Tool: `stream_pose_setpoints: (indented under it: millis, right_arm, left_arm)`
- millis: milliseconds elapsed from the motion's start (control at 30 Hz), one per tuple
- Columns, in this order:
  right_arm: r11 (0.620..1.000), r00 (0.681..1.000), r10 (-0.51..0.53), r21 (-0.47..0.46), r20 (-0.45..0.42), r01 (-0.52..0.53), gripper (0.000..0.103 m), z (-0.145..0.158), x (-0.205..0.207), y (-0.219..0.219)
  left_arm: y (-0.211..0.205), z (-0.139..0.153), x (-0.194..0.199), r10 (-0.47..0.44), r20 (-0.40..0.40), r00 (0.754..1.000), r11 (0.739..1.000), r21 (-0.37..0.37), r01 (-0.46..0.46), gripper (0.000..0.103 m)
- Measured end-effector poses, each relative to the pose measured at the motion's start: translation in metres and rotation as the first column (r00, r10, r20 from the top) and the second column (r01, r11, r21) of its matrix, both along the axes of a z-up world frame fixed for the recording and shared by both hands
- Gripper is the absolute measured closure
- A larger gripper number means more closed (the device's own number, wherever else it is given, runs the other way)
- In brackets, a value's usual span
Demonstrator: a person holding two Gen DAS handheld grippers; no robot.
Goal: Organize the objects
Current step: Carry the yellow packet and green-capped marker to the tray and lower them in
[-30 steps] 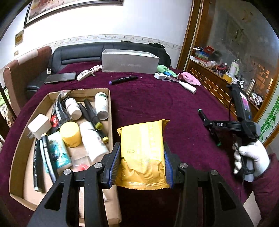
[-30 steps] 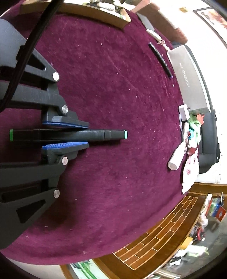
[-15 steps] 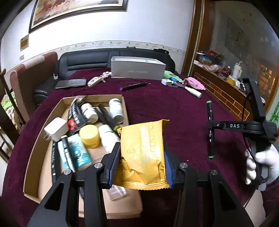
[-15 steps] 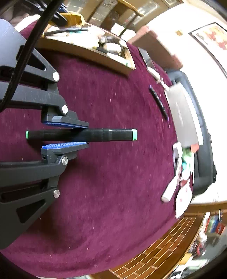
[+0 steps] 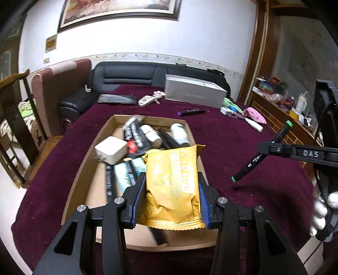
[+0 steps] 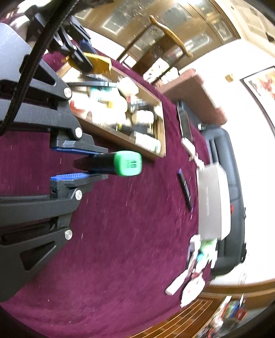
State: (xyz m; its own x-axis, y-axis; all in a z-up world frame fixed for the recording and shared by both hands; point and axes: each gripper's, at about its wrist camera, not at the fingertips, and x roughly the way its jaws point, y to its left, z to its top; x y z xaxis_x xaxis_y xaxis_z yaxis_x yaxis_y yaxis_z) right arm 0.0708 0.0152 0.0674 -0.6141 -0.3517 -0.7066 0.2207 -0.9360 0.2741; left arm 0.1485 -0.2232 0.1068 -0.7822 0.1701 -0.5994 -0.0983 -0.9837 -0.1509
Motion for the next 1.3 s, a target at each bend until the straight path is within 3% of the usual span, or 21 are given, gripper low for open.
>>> stream_pose_setpoints:
  millis: [267, 533, 800, 1300]
  right_arm:
    - [0.988, 0.989, 0.151, -0.016, 0.009, -0.151, 0.090, 0.012, 0.006, -0.057]
    - [0.962, 0.958, 0.272, -0.010, 0.088, -0.272, 0.090, -0.011, 0.001, -0.109]
    - [0.954, 0.941, 0.296, -0.015, 0.166, -0.298, 0.090, -0.039, -0.017, -0.134]
    - [0.957, 0.925, 0.280, -0.003, 0.258, -0.288, 0.090, -0.068, -0.026, -0.142]
  left_arm:
    - [-0.046, -0.001, -0.001, 0.105, -0.027, 0.994, 0.994, -0.007, -0.105, 0.064]
    - [-0.072, -0.024, -0.014, 0.161, 0.016, 0.987, 0.987, -0.020, -0.161, 0.064]
    - [-0.076, -0.040, -0.017, 0.155, 0.052, 0.986, 0.988, -0.014, -0.155, 0.064]
    - [-0.079, -0.050, -0.021, 0.147, 0.088, 0.985, 0.989, -0.010, -0.147, 0.064]
